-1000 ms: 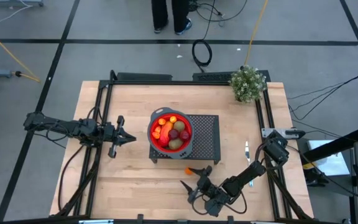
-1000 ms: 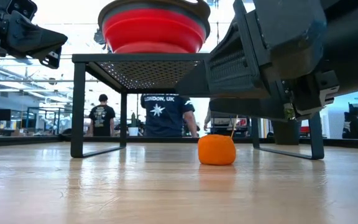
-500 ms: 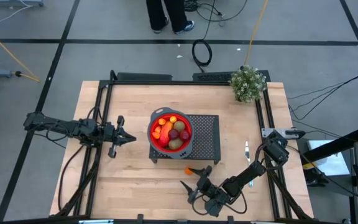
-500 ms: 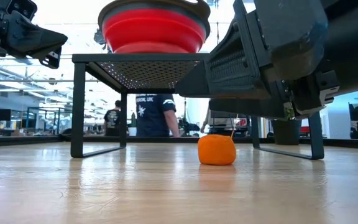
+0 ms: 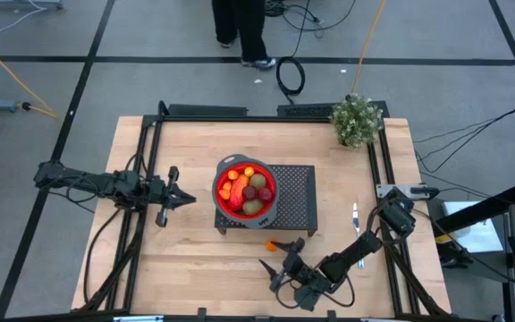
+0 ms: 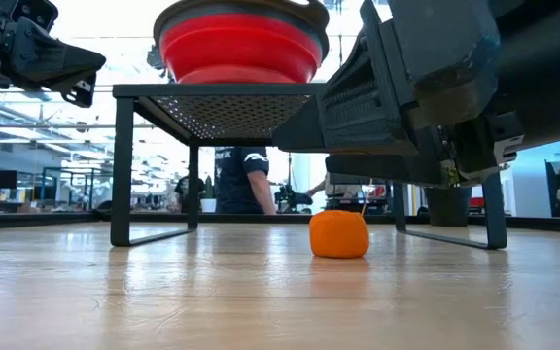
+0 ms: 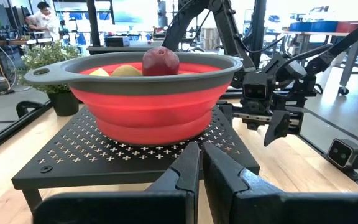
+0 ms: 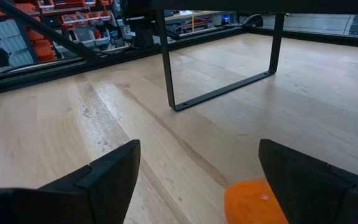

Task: Pick & Place Fruit
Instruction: Put the tangerine into the red colander on the shelf

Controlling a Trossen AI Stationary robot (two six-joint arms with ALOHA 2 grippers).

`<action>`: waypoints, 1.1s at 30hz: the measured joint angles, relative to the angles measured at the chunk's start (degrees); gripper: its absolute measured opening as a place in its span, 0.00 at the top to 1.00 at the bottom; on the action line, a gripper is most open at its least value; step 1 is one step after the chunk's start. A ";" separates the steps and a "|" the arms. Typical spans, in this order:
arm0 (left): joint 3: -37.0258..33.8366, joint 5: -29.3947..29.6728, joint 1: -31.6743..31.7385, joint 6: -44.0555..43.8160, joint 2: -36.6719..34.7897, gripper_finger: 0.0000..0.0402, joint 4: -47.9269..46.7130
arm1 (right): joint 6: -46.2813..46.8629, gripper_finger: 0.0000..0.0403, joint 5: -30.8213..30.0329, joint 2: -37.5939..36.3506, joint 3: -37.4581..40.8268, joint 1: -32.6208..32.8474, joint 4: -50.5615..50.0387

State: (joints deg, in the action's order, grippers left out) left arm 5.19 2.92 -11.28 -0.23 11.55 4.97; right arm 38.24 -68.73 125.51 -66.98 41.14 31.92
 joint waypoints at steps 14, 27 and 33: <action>0.00 0.01 -0.01 0.02 0.00 0.95 0.01 | 0.00 0.21 0.02 0.00 0.00 -0.21 0.90; 0.00 0.01 -0.01 0.02 0.00 0.95 0.00 | -1.24 0.21 0.00 0.00 0.02 -0.32 -1.03; 0.00 0.00 0.01 0.02 0.00 0.95 0.01 | -0.88 0.21 -0.04 -0.02 0.02 -0.51 -4.39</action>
State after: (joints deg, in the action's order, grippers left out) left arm 5.19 2.92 -11.27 -0.21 11.55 4.97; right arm 37.36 -68.77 125.49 -66.96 40.63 27.53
